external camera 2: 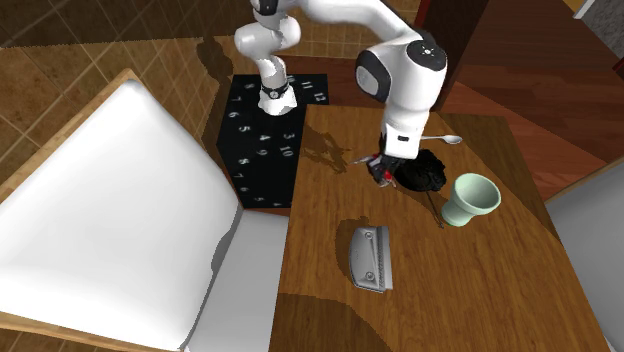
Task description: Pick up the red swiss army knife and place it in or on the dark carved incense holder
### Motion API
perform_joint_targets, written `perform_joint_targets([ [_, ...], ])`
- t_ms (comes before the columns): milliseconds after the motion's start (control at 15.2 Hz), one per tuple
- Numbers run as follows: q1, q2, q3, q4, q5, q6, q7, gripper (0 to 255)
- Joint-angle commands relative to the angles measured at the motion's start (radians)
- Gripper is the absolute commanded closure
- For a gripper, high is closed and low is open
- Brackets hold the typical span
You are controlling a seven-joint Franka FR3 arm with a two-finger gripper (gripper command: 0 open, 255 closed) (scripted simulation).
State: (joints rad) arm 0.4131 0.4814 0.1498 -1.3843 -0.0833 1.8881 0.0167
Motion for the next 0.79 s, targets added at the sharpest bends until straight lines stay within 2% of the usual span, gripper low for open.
perform_joint_targets([
  [0,0.036,0.021,0.009,0.029,-0.009,-0.009,0.046,255],
  [396,0.143,0.147,0.026,0.234,-0.037,-0.092,0.154,255],
  [594,0.203,0.239,0.030,0.390,-0.052,-0.157,0.201,255],
  [660,0.235,0.297,0.030,0.489,-0.060,-0.199,0.221,255],
  [726,0.233,0.293,0.029,0.470,-0.059,-0.183,0.222,255],
])
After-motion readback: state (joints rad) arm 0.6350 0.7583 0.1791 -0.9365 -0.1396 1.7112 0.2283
